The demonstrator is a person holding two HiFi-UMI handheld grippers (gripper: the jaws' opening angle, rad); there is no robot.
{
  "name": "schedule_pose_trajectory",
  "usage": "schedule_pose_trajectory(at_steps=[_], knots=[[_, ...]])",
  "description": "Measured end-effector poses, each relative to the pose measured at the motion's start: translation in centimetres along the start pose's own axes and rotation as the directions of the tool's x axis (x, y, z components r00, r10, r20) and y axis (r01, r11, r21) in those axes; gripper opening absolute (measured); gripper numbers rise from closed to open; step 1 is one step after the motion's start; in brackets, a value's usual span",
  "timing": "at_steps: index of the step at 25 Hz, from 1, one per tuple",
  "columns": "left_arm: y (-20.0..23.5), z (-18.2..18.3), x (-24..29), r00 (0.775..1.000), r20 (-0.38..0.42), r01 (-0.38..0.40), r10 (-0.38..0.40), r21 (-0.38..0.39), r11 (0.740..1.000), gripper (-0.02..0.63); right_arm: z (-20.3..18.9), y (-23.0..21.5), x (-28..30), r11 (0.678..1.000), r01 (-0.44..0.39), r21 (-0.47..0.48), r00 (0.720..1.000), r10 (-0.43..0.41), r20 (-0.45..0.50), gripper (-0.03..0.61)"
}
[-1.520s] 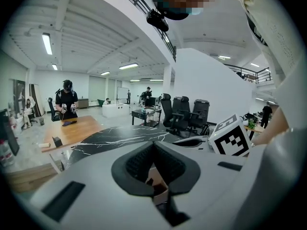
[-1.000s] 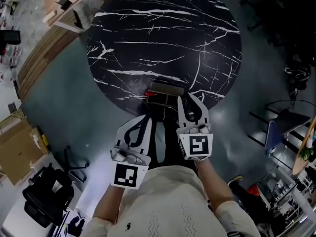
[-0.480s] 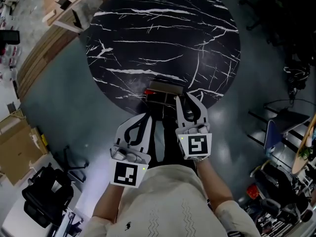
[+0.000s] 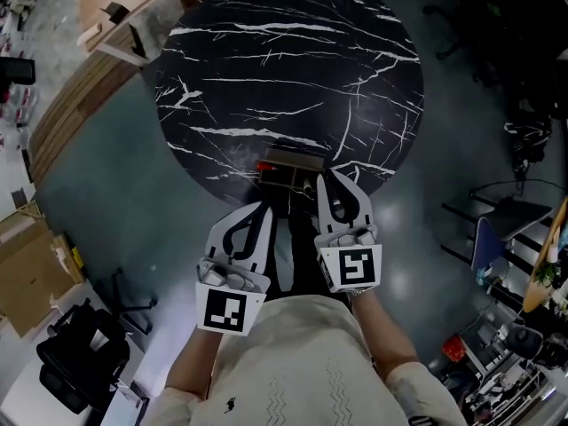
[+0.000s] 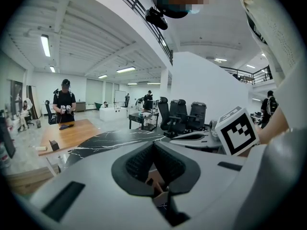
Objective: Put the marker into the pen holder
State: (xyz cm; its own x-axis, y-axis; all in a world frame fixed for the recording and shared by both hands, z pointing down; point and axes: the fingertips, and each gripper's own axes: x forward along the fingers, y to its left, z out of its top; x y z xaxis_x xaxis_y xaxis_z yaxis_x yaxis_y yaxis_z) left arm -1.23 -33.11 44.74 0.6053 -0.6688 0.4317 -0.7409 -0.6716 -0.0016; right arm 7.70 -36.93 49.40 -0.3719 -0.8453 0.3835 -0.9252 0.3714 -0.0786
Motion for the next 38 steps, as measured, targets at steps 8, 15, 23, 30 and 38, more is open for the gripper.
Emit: schedule_pose_trajectory(at_steps=[8,15,23,30,38], knots=[[-0.4,5.1,-1.0,0.990,0.138,0.004,-0.009,0.040,0.999,0.010,6.9,1.4,-4.5,0.996,-0.062,0.061,0.990,0.054,0.126,0.017],[-0.4,10.6,-2.2,0.949,0.311,-0.032,0.056,-0.082,0.996,0.009,11.7,3.1,-8.8,0.995,-0.101,0.016,0.979,0.097,0.177,0.017],[-0.7,12.0,-3.6,0.929,0.363,-0.046,0.073,-0.082,0.996,0.009,13.4,3.8,-10.8,0.997,-0.077,0.014,0.974,0.072,0.214,0.017],[0.3,11.1,-4.6,0.928,0.358,-0.054,0.104,-0.147,0.988,0.009,12.9,3.8,-11.0,0.998,-0.056,0.019,0.977,0.051,0.209,0.017],[0.4,10.9,-4.2,0.930,0.354,-0.051,0.095,-0.131,0.990,0.009,12.2,2.8,-10.6,0.999,-0.035,0.028,0.982,0.029,0.186,0.017]])
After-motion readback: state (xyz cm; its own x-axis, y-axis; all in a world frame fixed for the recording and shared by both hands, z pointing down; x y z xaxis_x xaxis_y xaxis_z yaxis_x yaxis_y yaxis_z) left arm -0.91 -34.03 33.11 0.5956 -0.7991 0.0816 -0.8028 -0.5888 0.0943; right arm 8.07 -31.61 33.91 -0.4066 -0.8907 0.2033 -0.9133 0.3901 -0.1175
